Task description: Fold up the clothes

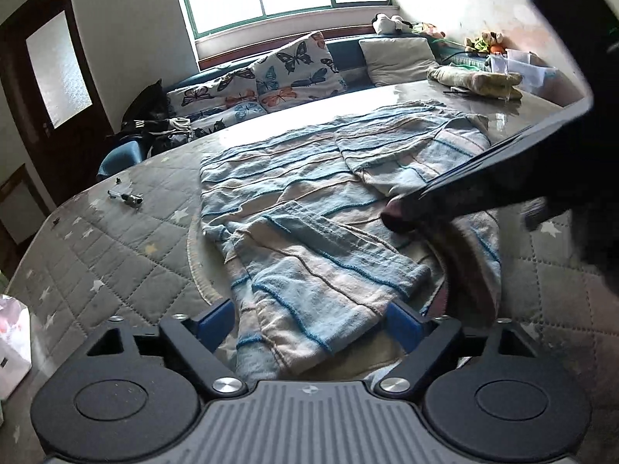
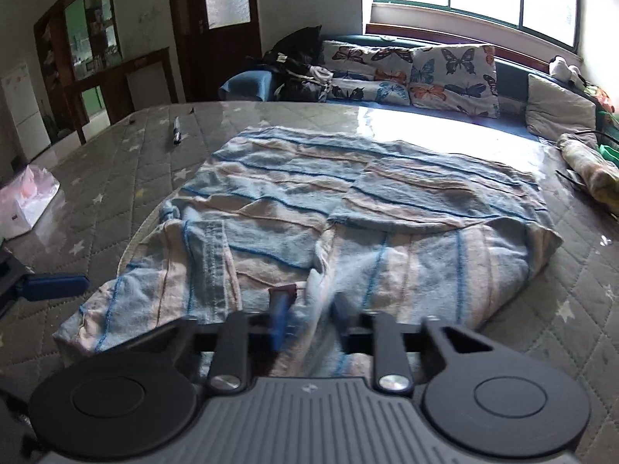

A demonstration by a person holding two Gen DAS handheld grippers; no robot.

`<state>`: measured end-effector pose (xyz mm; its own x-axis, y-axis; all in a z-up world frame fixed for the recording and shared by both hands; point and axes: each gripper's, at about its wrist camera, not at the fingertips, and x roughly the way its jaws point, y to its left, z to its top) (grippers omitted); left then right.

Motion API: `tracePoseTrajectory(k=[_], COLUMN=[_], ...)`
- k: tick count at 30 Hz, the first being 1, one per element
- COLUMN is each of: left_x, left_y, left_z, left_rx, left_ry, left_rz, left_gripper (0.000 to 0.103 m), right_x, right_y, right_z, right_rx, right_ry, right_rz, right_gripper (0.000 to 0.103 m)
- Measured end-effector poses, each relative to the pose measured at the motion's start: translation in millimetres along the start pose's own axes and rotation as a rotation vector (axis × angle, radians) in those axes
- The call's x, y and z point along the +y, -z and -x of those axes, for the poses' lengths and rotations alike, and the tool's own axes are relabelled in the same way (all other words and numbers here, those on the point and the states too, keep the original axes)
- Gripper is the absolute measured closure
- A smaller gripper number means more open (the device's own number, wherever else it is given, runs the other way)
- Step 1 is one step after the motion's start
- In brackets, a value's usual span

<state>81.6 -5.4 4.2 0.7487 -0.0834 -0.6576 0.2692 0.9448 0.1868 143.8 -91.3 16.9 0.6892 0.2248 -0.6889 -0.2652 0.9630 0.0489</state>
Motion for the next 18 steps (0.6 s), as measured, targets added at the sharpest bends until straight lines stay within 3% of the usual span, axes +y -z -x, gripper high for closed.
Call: tracePoseTrajectory(k=[9,18], left_x=[9,1], left_y=[-3,-5], left_z=[-4,-1], left_rx=[-0.017,-0.031], left_ry=[-0.005,0.018], left_rz=[0.024,-0.014], left_gripper=[0.029,0.029], right_x=[-42,-64], right_y=[25,63], right_z=[44,64], right_rx=[-0.075,-0.032], right_ry=[0.086,0.108], right_rz=[-0.083,-0.168], right_gripper=[0.094,0.092])
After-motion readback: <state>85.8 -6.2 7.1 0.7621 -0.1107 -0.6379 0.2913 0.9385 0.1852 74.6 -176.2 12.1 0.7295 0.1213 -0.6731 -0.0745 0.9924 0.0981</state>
